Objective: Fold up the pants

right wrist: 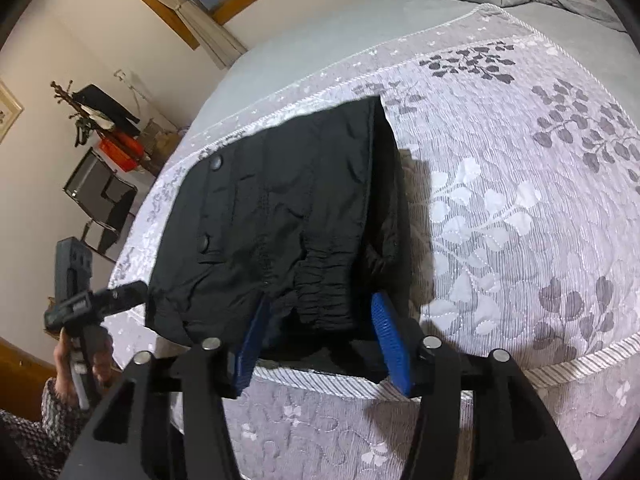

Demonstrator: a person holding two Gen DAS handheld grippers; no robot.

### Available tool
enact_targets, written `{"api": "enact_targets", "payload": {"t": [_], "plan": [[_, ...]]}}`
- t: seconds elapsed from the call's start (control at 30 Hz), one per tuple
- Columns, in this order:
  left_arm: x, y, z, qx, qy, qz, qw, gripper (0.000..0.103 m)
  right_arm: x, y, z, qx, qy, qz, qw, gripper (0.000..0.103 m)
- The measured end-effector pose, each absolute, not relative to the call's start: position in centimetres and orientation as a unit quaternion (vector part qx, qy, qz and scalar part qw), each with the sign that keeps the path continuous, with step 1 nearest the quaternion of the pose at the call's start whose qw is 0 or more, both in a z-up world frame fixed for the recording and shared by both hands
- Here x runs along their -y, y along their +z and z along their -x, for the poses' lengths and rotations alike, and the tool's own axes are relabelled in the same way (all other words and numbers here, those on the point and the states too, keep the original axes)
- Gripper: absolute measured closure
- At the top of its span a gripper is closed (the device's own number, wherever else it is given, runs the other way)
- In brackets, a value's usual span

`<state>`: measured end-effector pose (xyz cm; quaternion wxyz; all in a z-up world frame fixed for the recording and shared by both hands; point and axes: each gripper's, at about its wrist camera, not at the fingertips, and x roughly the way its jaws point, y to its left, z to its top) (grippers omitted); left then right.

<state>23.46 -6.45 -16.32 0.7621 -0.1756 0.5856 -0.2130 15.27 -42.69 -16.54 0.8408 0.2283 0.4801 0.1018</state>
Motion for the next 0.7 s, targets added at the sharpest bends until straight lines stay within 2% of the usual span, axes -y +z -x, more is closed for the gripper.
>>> {"api": "enact_targets", "payload": {"t": [0.13,0.2,0.23,0.3,0.7], "plan": [[4.7,-16.8,-25.8,-0.596,-0.238,0.218,0.736,0.004,43.5,-15.9,-15.6,-0.477,0.103,-0.240,0.839,0.034],[4.3,-17.5,-27.2,-0.602,-0.254,0.237,0.719,0.004,44.3,-15.7,-16.0,-0.476,0.107,-0.259,0.834,0.031],[4.5,-17.8,-27.7,-0.608,-0.257,0.239,0.712,0.004,44.6,-15.7,-16.2,-0.475,0.109,-0.267,0.831,0.025],[5.3,-18.5,-28.9,-0.620,-0.263,0.234,0.701,0.004,45.4,-15.7,-16.9,-0.477,0.117,-0.283,0.824,0.020],[6.1,-22.4,-30.9,-0.654,-0.299,0.255,0.647,0.004,48.7,-18.6,-20.0,-0.490,0.142,-0.371,0.776,0.016]]}}
